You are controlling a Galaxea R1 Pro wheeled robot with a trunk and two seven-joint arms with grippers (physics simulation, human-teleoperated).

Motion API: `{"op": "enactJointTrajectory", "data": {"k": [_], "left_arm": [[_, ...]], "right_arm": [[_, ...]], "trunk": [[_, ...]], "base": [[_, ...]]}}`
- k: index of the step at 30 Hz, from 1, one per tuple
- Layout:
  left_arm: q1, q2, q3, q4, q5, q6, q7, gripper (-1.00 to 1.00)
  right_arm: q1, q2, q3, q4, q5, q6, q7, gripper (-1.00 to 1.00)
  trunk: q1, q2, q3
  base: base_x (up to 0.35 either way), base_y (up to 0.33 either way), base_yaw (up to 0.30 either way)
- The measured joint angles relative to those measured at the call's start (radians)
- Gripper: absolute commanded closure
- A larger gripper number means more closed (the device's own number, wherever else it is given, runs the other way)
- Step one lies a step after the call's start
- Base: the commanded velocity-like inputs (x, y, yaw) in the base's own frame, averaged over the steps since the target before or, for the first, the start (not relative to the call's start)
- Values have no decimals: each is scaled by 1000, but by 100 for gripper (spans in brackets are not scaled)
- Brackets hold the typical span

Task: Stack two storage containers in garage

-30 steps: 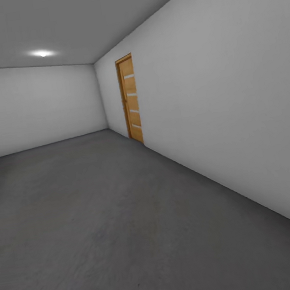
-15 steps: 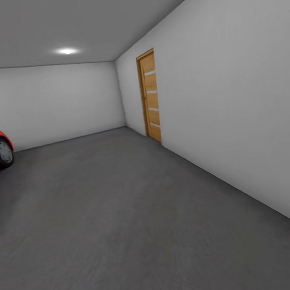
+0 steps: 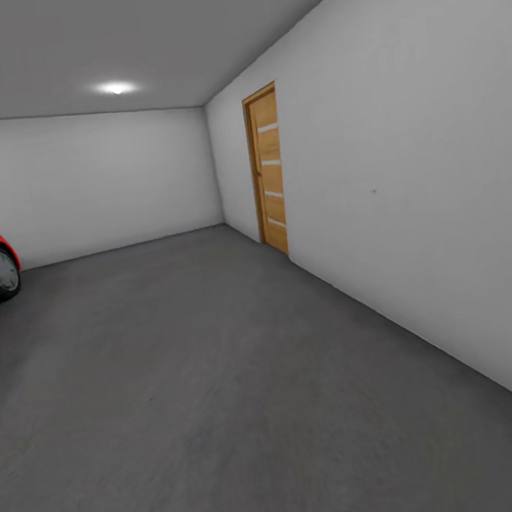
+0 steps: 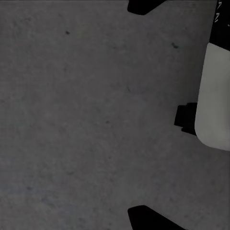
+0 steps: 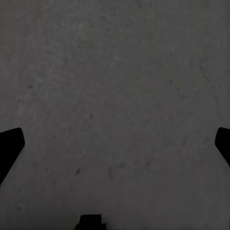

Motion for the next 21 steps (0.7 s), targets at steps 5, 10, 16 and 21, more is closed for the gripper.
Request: {"op": "enactJointTrajectory", "data": {"k": [5,10,16,21], "left_arm": [[0,0,0,0,0,0,0,-100],[0,0,0,0,0,0,0,-100],[0,0,-1,0,0,0,1,-100],[0,0,-3,8,-1,-1,1,-100]], "right_arm": [[0,0,0,0,0,0,0,-100],[0,0,0,0,0,0,0,-100],[0,0,0,0,0,0,0,-100],[0,0,0,0,0,0,0,-100]], "trunk": [[0,0,0],[0,0,-5],[0,0,-6],[0,0,-6]], "base": [[328,0,0],[328,0,0],[328,0,0],[328,0,0]]}}
